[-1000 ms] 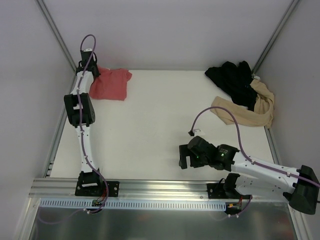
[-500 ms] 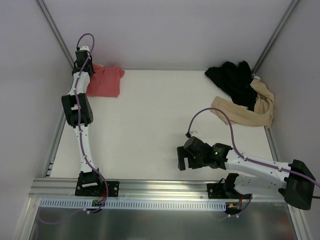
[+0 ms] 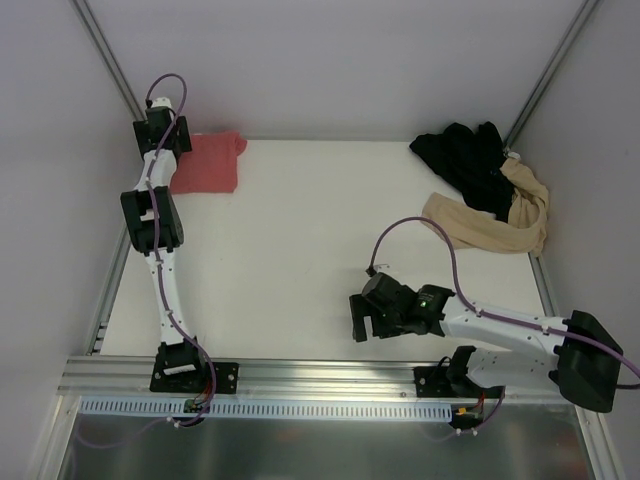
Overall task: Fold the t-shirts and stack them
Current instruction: Put the neatly folded tshirt into the corner of the board with the left arm
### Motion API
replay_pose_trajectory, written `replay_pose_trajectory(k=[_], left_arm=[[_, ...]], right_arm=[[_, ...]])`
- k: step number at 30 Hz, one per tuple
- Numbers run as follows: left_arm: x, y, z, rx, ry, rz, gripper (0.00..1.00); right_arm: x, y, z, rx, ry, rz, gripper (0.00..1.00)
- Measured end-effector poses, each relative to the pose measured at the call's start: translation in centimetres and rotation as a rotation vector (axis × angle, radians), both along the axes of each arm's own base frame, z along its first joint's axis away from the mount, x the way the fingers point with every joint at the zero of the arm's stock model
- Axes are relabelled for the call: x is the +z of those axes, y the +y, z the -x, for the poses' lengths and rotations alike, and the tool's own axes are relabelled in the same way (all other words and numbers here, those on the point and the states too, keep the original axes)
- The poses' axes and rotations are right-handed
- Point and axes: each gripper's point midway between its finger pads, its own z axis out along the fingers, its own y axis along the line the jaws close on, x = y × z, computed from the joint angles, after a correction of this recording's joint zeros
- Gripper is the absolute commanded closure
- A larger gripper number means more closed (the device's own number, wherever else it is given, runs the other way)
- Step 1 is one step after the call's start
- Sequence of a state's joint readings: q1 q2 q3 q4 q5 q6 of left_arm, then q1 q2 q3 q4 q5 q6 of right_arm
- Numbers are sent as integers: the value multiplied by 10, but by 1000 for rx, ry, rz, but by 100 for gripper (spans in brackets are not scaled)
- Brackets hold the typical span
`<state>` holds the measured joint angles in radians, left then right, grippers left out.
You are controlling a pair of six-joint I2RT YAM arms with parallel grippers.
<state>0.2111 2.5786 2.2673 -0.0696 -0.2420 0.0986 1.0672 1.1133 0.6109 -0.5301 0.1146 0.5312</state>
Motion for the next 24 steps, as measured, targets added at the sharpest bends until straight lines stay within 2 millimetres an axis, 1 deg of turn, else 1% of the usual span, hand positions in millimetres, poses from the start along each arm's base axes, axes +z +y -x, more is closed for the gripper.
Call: replay_pose_trajectory(k=[2, 5, 7, 8, 9, 11, 13, 15, 17, 18, 20, 22, 23, 24], left_arm=[[-2, 5, 3, 23, -2, -24, 1], [-3, 11, 17, 59, 11, -101, 1], [3, 7, 25, 58, 11, -156, 1], [9, 2, 27, 58, 8, -178, 1], [19, -6, 27, 50, -5, -190, 1], [45, -26, 23, 34, -50, -195, 1], [82, -55, 22, -1, -118, -182, 1], [130, -91, 25, -56, -200, -159, 1], [186, -134, 35, -133, -291, -125, 1], [214, -161, 44, -182, -341, -91, 1], [262, -211, 69, -296, -423, -7, 1], [296, -259, 105, -406, -474, 97, 1], [308, -276, 124, -451, -492, 144, 1], [315, -291, 145, -493, -508, 189, 1]], right_arm=[[0, 2, 1, 3, 5, -11, 0], [-1, 5, 2, 9, 12, -29, 1], [-3, 4, 4, 10, 16, -32, 0], [-3, 2, 5, 10, 17, -36, 1], [-3, 1, 6, 10, 16, -39, 1], [0, 1, 6, 10, 6, -55, 0], [7, 2, 4, 8, -18, -82, 0], [17, 1, 2, 7, -50, -110, 1], [26, -1, 1, 4, -84, -133, 1], [30, -4, 0, 2, -102, -141, 1], [37, -9, -1, 1, -133, -153, 1], [45, -16, -2, -5, -170, -163, 1], [48, -20, -3, -8, -186, -167, 1], [53, -25, -3, -11, -208, -171, 0]])
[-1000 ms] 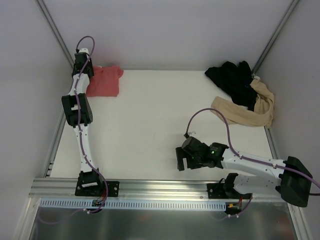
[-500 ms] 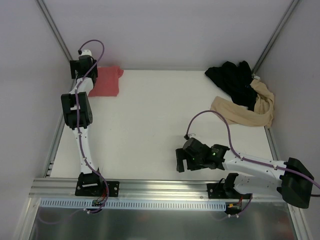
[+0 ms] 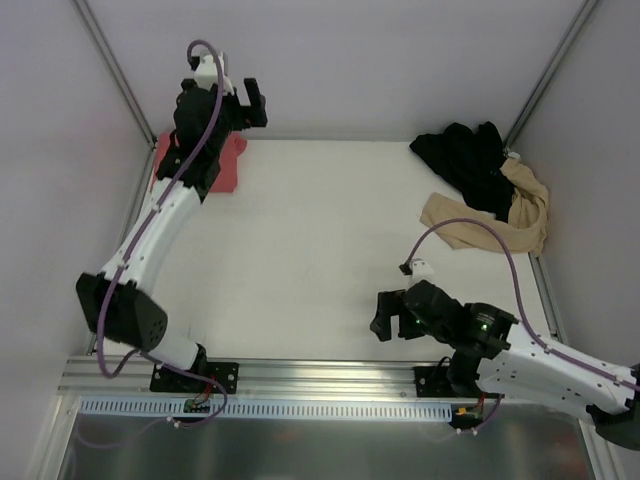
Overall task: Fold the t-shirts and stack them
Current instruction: Put the neatly folded tshirt into the corner of the board with the left arm
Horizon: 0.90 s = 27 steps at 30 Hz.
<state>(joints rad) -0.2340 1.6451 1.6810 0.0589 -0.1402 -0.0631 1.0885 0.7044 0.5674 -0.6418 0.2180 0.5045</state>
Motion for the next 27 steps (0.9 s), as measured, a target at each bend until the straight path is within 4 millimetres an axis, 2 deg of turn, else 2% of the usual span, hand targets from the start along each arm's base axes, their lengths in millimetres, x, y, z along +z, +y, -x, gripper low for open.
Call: replay_pose_trajectory(k=[2, 5, 7, 10, 13, 17, 21, 25, 27], left_arm=[[-2, -21, 49, -70, 8, 49, 1], [-33, -44, 118, -155, 78, 51, 1], [-56, -54, 154, -203, 128, 32, 1], [-83, -48, 195, -220, 192, -1, 1], [-92, -21, 228, -180, 198, -27, 1], [-73, 7, 256, -136, 120, -56, 1], [-64, 14, 265, -136, 85, -88, 2], [-79, 13, 261, -142, 97, -119, 1], [-103, 9, 258, -152, 117, -135, 1]], right_arm=[[9, -10, -2, -12, -45, -9, 1], [34, -29, -7, -28, -141, -26, 1], [59, -43, -14, -46, -229, -34, 1], [97, -62, -25, -76, -351, -24, 0], [126, -79, -35, -87, -444, 45, 1], [160, -92, -57, -102, -577, 193, 1], [176, -97, -73, -105, -660, 320, 1], [187, -102, -82, -127, -741, 353, 0], [189, -107, -85, -152, -783, 356, 0]])
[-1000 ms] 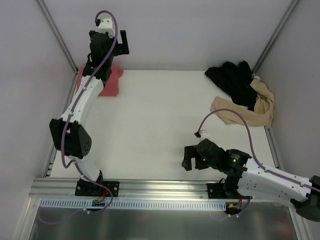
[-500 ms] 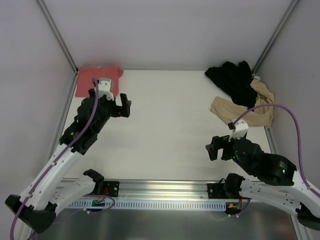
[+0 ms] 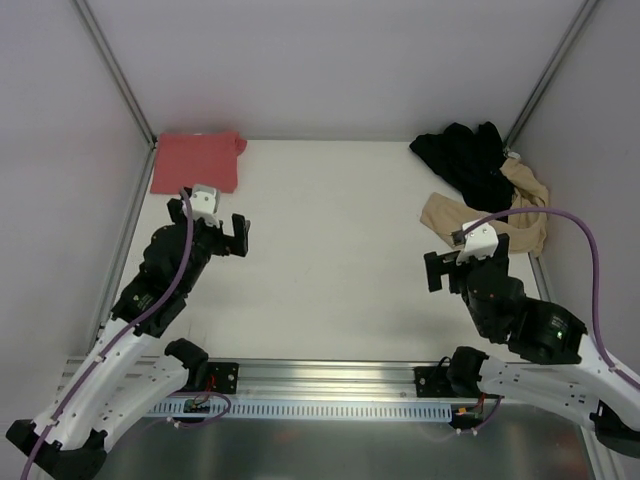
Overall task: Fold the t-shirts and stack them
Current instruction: Put the neatly folded tshirt into the corner of the board with the left arm
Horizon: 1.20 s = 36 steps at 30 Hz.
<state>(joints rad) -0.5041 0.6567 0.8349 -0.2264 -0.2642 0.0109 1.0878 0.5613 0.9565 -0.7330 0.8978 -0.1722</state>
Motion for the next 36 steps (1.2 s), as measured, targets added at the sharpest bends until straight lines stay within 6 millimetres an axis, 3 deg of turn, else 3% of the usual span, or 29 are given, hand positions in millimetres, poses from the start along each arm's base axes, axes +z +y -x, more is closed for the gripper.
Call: replay_pose_trajectory(k=[5, 7, 13, 21, 31, 36], left_arm=[[-59, -7, -4, -28, 70, -46, 1], [-65, -10, -7, -38, 84, -60, 1], [-59, -15, -12, -52, 57, -49, 1], [-39, -13, -9, -48, -10, -5, 1], [-34, -13, -12, -43, -16, 53, 1], [-33, -10, -13, -32, -14, 72, 1]], right_arm=[[-13, -7, -8, -37, -37, 51, 1], [-20, -9, -14, -64, -21, 74, 0], [-51, -17, -43, -181, 145, 65, 0], [-76, 7, -67, -143, 304, -8, 1], [-52, -2, -69, -148, 233, -162, 1], [-49, -1, -70, -141, 225, -173, 0]])
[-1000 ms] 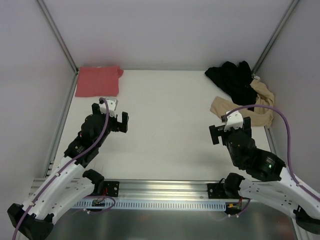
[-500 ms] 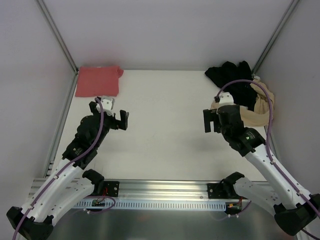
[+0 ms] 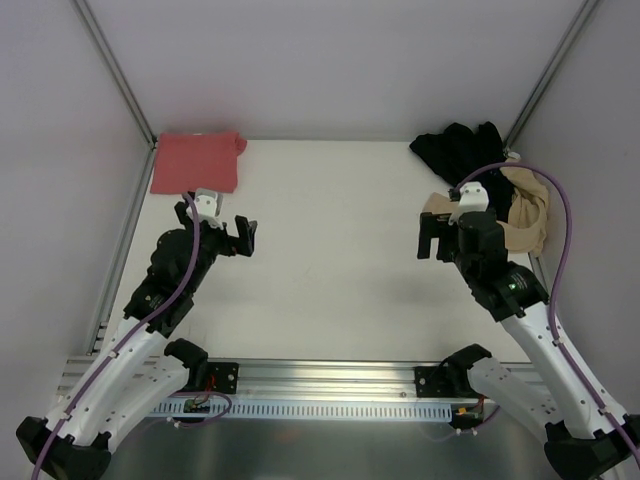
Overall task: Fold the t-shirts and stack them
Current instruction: Put the neatly folded tshirt into the corner of the board with the left arm
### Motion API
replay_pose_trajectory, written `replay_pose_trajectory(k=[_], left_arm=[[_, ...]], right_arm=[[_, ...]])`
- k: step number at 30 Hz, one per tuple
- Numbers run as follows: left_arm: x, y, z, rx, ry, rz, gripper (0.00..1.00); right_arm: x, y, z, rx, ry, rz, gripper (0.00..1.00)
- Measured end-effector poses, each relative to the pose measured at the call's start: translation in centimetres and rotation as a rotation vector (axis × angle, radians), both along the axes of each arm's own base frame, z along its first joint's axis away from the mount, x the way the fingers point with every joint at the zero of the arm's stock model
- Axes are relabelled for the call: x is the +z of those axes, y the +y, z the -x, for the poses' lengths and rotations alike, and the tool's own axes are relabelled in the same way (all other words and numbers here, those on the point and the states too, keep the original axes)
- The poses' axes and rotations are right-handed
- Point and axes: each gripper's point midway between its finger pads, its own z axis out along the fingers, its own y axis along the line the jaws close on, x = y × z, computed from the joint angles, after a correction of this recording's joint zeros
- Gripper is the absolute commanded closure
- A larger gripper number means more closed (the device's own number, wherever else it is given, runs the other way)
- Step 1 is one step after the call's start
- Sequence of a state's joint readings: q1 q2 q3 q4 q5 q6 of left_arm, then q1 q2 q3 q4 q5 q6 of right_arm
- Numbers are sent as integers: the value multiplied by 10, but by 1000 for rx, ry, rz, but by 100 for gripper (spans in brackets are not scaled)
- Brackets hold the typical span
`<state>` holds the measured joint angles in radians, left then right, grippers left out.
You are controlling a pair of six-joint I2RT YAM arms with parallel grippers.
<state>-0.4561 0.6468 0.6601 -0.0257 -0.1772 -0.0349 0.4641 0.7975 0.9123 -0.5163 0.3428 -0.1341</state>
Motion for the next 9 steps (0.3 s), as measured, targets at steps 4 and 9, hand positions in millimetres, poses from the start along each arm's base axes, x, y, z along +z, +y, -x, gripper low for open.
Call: replay_pose_trajectory(k=[4, 9], left_arm=[[0, -3, 1, -14, 3, 5, 1], [0, -4, 1, -19, 3, 7, 1]], right_arm=[[0, 0, 0, -1, 1, -4, 0], [0, -2, -2, -6, 1, -11, 0]])
